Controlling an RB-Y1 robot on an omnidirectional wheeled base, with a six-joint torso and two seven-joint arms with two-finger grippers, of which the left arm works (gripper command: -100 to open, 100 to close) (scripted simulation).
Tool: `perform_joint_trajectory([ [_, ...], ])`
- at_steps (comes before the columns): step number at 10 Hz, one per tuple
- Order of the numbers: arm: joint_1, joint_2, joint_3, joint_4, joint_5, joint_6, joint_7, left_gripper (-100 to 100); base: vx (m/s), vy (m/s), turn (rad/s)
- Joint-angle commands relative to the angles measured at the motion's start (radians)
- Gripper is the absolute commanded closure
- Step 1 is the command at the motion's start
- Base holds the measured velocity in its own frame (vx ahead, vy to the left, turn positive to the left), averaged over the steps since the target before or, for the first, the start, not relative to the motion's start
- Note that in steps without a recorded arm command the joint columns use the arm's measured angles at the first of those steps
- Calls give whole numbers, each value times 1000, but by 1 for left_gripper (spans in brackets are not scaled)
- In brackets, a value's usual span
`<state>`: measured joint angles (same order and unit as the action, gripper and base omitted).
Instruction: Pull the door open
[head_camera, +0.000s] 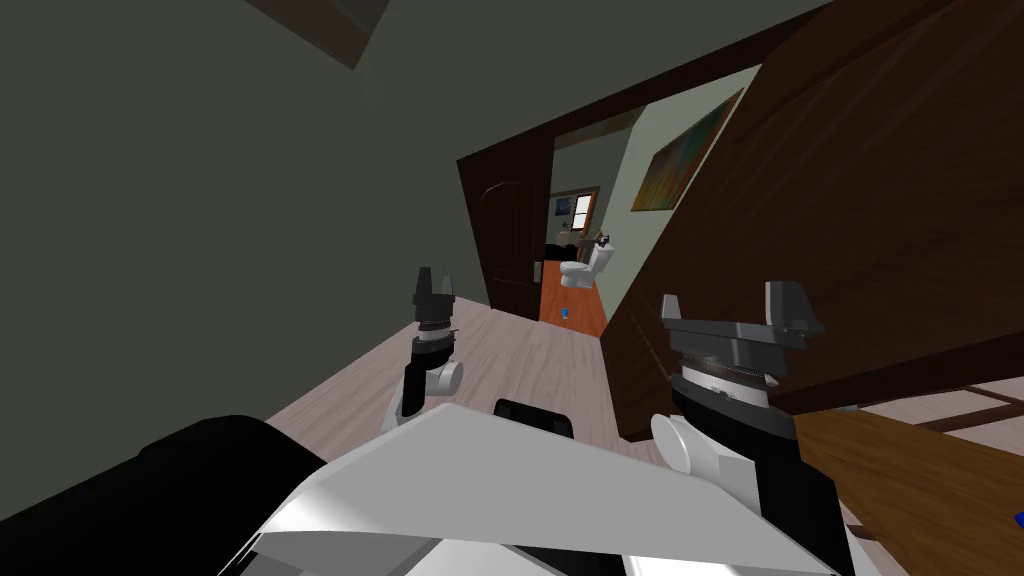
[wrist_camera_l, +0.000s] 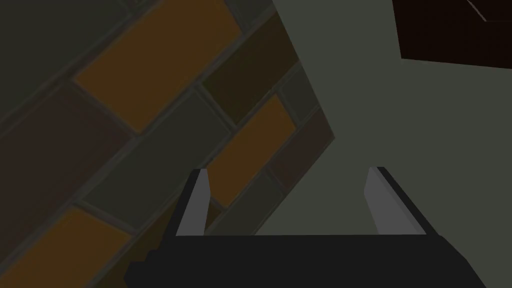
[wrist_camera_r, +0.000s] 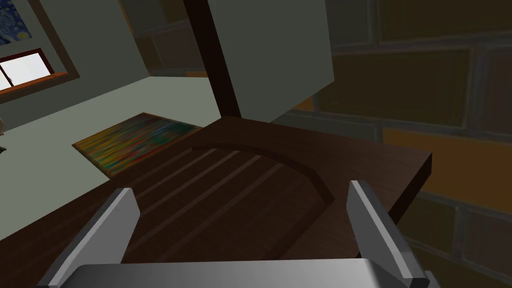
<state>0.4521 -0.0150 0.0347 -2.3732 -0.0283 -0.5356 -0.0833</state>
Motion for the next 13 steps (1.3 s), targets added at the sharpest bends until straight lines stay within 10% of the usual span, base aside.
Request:
perform_joint_trajectory([
  [1,-12,12,0,28,2,6,4,-100,61,-11,-54],
  [13,-113,79,-2,272,18,61,39,-100,131,-8,-54],
])
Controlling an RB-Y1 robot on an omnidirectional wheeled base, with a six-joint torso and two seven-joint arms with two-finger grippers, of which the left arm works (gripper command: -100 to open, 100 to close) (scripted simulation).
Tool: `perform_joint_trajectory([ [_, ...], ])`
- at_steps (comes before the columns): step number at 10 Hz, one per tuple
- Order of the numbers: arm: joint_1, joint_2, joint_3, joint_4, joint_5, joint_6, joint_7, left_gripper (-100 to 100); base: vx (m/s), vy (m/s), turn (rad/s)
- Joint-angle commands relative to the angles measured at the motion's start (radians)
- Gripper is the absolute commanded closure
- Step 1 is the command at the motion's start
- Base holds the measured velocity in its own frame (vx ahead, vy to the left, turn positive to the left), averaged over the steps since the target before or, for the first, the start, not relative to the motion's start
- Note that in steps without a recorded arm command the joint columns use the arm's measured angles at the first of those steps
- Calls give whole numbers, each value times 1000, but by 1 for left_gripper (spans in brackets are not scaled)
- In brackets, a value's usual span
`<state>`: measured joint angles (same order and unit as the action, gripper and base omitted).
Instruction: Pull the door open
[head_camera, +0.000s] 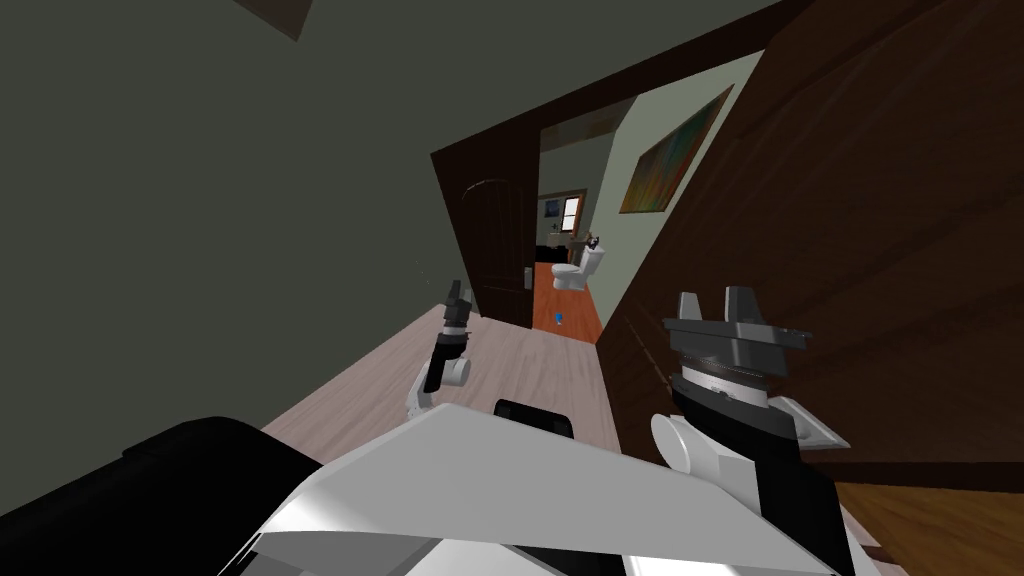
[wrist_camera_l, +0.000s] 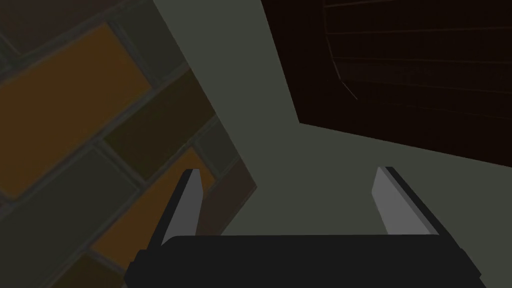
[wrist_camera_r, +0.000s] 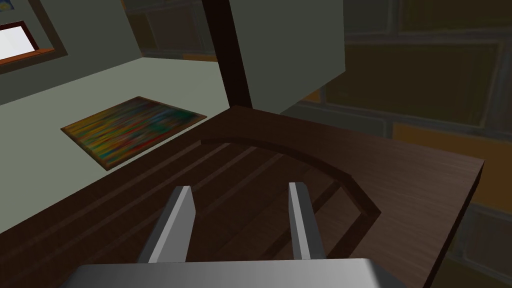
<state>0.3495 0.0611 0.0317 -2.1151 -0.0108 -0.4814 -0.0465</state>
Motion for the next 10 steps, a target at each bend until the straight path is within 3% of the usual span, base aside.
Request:
perform_joint_trajectory([
  [1,-18,6,1,32,2,10,5,-100,128,-14,-41],
  [5,-49,18,0,106,7,27,15,-100,85,-11,-47],
  [8,-89,30,-1,203,14,48,29,-100,148,1,-82],
  [10,-106,34,-1,243,16,57,35,-100,136,4,-57],
])
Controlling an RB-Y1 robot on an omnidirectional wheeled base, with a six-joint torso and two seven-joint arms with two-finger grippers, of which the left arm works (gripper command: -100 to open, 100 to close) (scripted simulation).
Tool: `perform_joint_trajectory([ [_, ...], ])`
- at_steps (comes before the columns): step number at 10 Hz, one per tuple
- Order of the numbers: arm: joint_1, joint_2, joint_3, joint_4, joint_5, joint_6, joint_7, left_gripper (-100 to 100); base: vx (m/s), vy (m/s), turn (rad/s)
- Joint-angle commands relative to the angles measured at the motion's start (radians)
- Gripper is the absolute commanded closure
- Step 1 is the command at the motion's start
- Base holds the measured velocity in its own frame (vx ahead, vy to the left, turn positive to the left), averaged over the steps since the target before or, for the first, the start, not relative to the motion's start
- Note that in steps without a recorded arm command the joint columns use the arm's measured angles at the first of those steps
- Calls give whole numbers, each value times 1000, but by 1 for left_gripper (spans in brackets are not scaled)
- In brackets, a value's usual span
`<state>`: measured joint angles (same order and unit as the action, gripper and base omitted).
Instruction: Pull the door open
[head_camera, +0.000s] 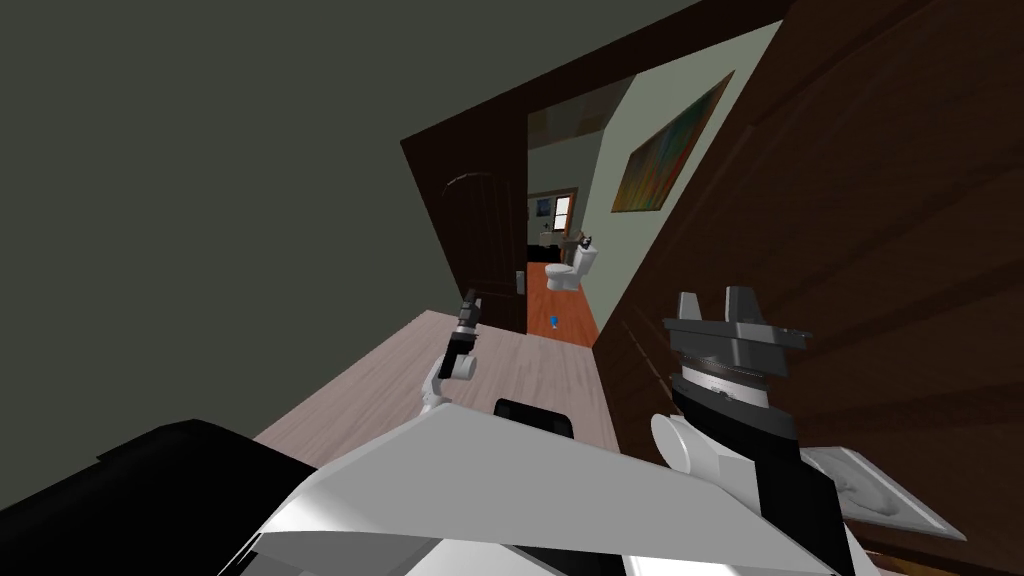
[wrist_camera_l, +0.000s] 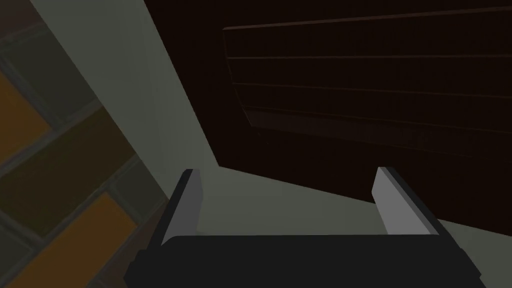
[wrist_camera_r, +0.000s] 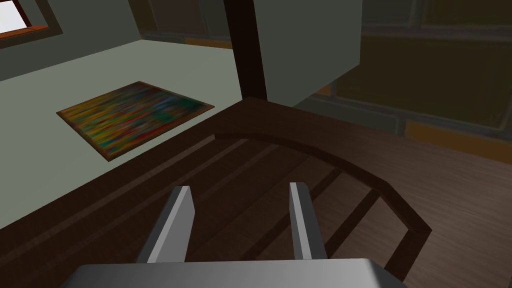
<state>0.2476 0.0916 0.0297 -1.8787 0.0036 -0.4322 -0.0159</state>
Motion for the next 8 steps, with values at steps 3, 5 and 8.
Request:
perform_joint_trajectory([
  [3,-37,11,0,86,7,26,16,-100,139,-4,-68],
  [5,-62,15,0,146,11,39,24,-100,125,1,-77],
  [8,-94,20,-1,224,17,57,35,-100,138,11,-66],
])
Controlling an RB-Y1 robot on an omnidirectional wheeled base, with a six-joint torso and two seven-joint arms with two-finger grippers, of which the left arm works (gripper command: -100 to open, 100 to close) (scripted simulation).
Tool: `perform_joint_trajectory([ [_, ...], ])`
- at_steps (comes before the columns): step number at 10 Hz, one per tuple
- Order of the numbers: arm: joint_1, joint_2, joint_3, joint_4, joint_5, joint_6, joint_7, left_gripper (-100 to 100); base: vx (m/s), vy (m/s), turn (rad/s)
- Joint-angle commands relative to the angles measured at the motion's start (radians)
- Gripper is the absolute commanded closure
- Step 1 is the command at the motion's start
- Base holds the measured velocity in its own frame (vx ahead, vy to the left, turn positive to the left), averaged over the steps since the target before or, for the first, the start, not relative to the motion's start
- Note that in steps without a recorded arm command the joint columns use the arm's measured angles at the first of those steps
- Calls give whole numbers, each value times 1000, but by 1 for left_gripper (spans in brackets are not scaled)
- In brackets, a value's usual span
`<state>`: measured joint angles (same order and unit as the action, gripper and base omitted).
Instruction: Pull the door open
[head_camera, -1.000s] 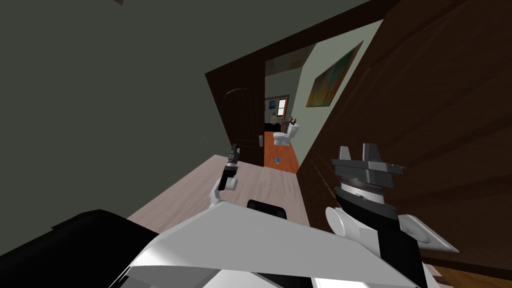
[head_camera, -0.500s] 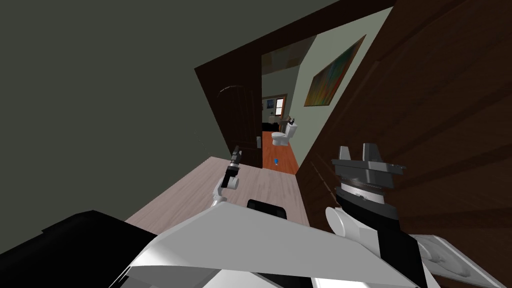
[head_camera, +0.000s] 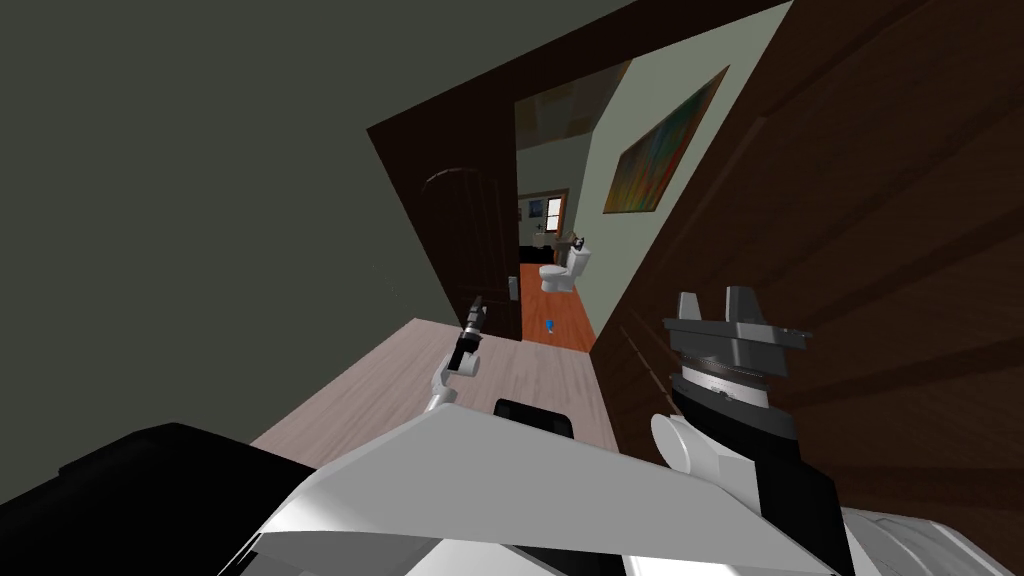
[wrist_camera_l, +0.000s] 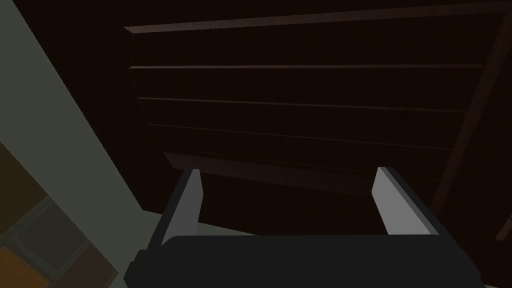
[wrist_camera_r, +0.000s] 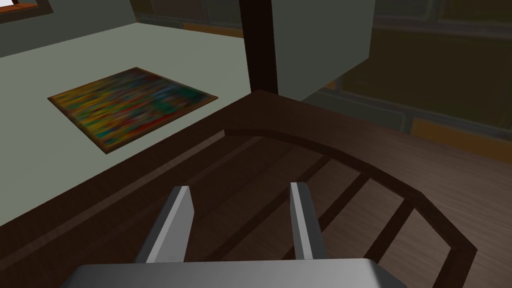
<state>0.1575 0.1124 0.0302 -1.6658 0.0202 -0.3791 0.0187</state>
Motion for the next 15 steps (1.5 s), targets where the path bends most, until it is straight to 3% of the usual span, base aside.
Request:
perform_joint_trajectory([
  [1,-12,0,-1,31,1,8,4,-100,109,-1,-44],
  [8,-64,4,-2,156,10,36,22,-100,98,9,-48],
  [15,-129,7,-3,312,20,71,44,-100,131,11,-57],
])
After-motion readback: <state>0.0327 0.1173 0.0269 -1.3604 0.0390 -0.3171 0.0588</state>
